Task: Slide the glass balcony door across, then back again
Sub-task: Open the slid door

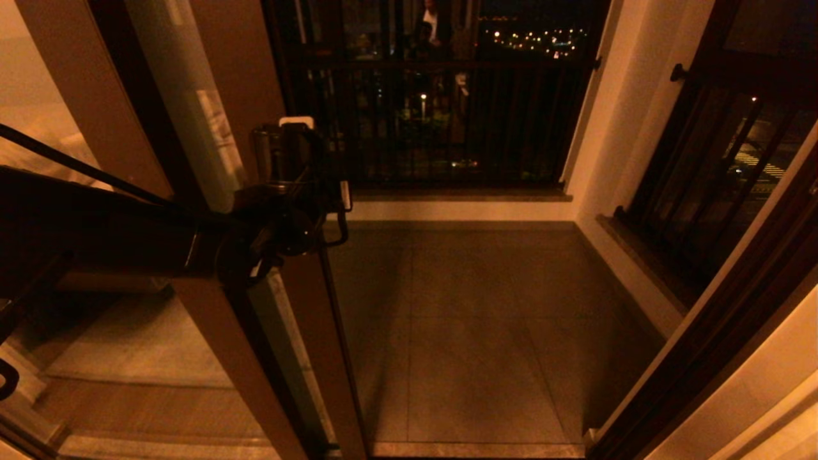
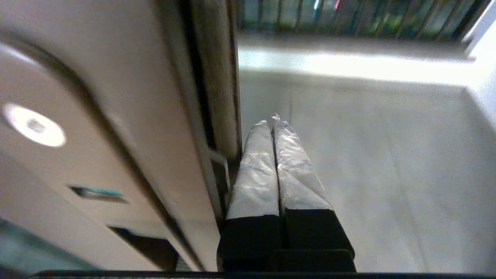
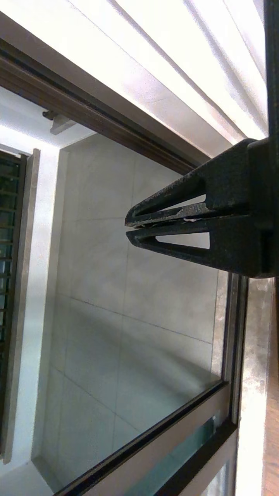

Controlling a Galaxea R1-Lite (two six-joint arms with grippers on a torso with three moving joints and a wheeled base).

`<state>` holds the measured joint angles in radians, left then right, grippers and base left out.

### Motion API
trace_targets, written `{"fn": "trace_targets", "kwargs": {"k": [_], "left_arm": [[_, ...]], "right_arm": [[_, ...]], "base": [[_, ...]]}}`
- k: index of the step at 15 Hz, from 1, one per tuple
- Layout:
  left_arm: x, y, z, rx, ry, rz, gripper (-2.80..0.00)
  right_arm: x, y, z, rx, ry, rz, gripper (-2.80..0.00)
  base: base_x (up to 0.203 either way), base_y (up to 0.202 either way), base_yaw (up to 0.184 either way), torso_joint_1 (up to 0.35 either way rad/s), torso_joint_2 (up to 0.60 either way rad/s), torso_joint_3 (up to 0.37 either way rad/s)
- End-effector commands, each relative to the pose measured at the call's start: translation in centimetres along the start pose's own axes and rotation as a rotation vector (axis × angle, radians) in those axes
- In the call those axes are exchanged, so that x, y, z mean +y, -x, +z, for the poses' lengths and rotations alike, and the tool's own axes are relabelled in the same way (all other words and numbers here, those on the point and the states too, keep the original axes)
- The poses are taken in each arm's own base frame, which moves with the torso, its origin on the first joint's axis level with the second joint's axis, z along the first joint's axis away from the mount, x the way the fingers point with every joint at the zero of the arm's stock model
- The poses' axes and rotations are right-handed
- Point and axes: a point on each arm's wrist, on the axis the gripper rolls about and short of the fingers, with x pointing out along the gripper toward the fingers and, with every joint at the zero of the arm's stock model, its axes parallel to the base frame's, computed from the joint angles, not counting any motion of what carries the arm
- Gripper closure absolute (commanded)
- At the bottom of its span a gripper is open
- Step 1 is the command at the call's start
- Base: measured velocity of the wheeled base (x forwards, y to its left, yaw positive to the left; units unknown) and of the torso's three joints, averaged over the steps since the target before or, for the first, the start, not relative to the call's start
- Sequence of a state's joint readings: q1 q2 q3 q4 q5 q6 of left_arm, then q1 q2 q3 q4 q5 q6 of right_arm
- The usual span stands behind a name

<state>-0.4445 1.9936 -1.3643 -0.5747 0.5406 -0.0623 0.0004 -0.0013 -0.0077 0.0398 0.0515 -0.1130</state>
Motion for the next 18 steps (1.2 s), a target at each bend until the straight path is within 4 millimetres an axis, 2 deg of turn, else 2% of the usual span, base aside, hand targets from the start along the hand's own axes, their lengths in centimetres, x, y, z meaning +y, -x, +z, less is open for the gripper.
{"fn": "trace_targets", "kwargs": {"k": [1,5,18], "left_arm": [[0.6,-0.2,-0.4,-0.019,0.001,0.017,0.0],[1.5,-0.4,-0.3,-0.019,-0.001,0.039,0.0],[2.8,-0.6,-0.3,-0.016,0.001,0.072,0.0]], "right_arm": [[0.0,0.0,0.0,0.0,0.001,0.001,0.0],[0.0,0.0,0.0,0.001,0.0,0.0,0.0],[0.0,0.0,0.0,0.001,0.0,0.0,0.0]], "base": [[0.0,0.0,0.0,0.0,0.0,0.0],[0.0,0.0,0.0,0.0,0.0,0.0],[0.0,0.0,0.0,0.0,0.0,0.0]]}}
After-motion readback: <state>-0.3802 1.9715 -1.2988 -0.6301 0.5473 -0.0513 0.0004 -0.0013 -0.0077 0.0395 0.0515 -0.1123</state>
